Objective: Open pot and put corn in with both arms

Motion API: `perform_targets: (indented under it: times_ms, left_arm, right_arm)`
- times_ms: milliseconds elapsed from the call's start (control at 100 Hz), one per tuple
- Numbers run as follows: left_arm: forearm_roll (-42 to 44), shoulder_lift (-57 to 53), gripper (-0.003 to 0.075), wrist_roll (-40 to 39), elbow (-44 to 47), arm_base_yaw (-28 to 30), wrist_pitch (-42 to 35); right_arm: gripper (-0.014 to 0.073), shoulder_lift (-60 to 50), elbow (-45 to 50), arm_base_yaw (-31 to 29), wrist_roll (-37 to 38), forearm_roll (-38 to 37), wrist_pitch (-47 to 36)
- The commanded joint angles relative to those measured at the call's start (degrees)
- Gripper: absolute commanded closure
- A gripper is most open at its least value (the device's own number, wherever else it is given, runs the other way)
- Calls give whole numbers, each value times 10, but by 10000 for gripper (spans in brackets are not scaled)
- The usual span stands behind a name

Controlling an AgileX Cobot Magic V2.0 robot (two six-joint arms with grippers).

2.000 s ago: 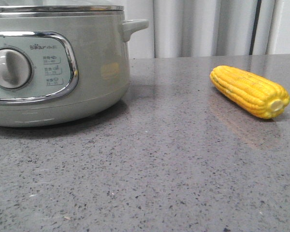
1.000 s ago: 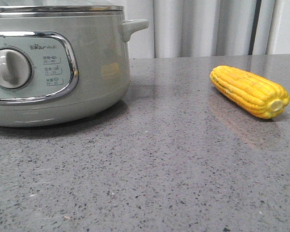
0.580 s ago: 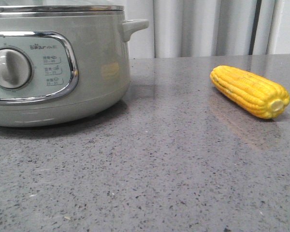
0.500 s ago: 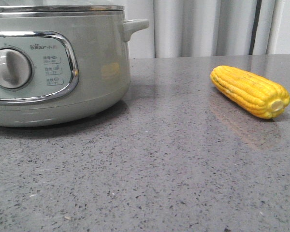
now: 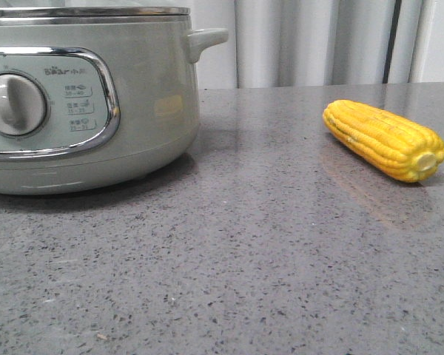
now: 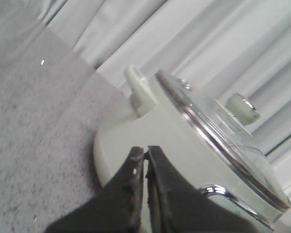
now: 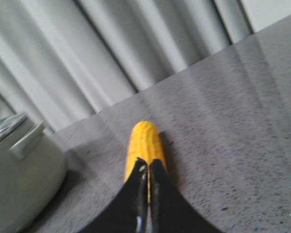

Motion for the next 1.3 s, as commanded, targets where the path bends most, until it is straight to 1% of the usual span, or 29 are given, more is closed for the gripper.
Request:
perform_targets:
  times_ms: [0,40,90,110,160,200,210,230,280,300,330,380,420,610,790,1060,1150,1290]
  left_arm:
    - [66,31,740,39,-62,-2,9]
    - [98,51,738,49,-86,-2,38]
    - [125,77,724,60,-113,-2,73]
    - [131,89,708,64,-124,-2,86]
    - [138,117,647,84,-147,-2,111]
    - [138,137,567,107,-165,-2,123]
    - [138,145,535,112,-168,-2,125]
    - [138,156,502,124,-176,-2,126]
    - [138,181,356,149,-194,-2,123]
    - [138,191,321,159,-201,-2,119]
    - [138,205,241,171,-212,-2,113]
    - [138,225,163,199,-232,-5,107]
    - [138,239,132,215,-250,-10,99]
    - [137,315,136,224,-318,-54,54]
    - [137,408,135,234,-360,-122,0]
    - [137,549,135,234,-394,-228,-135]
    - [137,588,135,234,-399,-250,-179]
    - [137,637,135,234,-414,-267,-207]
  right_arm:
    - [587,16,-68,-3,-37,-25,48]
    - [540,27,-84,-3,-68,-29,70]
    - [449,42,-108,-3,-96,-29,88]
    - [426,48,-114,-3,-105,-29,95]
    - [338,66,-132,-3,-120,-29,105]
    - [288,81,-141,-3,-125,-29,109]
    - [270,84,-143,-3,-126,-29,112]
    - [245,91,-148,-3,-128,-29,114]
    - [199,107,-156,-3,-128,-29,119]
    - [186,113,-159,-3,-128,-29,122]
    - [174,121,-163,-3,-128,-29,125]
    - [169,132,-169,-3,-128,-29,132]
    - [169,134,-173,-3,-128,-29,134]
    - [169,135,-179,-3,-128,-28,136]
    - [169,135,-179,-3,-128,-29,143]
    - [169,135,-179,-3,-128,-34,154]
    - [169,135,-179,-3,-128,-34,157]
    - [169,135,-179,-3,-128,-35,159]
